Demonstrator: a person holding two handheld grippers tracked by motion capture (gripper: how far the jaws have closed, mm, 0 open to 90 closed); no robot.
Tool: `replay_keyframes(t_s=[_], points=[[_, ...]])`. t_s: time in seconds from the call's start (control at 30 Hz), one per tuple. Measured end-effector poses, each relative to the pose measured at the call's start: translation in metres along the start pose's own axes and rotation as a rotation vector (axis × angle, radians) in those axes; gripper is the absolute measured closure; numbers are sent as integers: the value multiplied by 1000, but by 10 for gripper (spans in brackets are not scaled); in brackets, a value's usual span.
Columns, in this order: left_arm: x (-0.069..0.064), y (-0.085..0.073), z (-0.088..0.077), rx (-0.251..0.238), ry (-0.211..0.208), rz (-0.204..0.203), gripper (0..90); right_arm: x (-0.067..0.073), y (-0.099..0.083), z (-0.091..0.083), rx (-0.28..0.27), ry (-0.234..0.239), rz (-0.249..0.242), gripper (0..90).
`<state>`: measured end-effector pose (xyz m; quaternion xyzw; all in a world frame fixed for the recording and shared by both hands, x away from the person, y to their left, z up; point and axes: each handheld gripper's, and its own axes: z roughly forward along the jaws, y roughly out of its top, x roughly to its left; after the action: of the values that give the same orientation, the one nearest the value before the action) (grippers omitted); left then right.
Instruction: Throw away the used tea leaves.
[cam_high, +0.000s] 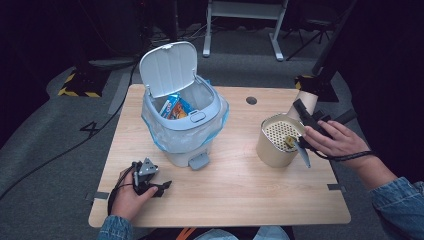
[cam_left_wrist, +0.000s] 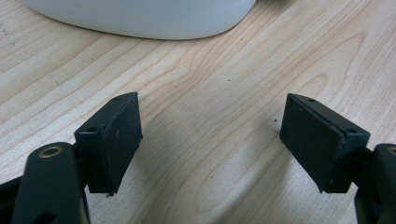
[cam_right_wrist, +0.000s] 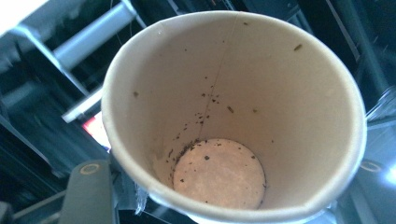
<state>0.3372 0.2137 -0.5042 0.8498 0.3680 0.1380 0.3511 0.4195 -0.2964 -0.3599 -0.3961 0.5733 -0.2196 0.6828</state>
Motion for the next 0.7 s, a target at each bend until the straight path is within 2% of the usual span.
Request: replay_keyframes(t_s=[0.1, 0.13, 0.17, 0.27, 0.3, 0.43, 0.47, 0.53, 0.57, 0.63, 0.7], points=[[0, 0, 0, 0, 1, 0, 209, -2, -6, 1, -52, 41, 152, 331], [0, 0, 0, 0, 0, 0, 209, -3, -9, 3, -75, 58, 219, 329], [0, 0, 0, 0, 1, 0, 209, -3, -13, 4, -95, 81, 317, 329], [0, 0, 0, 0, 1, 0, 209, -5, -24, 6, -144, 120, 519, 327], [0, 0, 0, 0, 1, 0, 209, -6, -28, 7, -161, 151, 610, 326], [0, 0, 0, -1, 2, 1, 209, -3, -37, 12, -227, 222, 825, 327], [0, 0, 0, 1, 1, 2, 209, -2, -40, 13, -254, 240, 900, 327], [0, 0, 0, 1, 1, 2, 209, 2, -47, 16, -303, 306, 1105, 327], [0, 0, 0, 0, 1, 1, 209, 4, -49, 18, -326, 329, 1177, 327], [0, 0, 0, 0, 1, 2, 209, 11, -55, 23, -380, 411, 1410, 327], [0, 0, 0, 1, 1, 2, 209, 17, -58, 26, -412, 472, 1551, 327]])
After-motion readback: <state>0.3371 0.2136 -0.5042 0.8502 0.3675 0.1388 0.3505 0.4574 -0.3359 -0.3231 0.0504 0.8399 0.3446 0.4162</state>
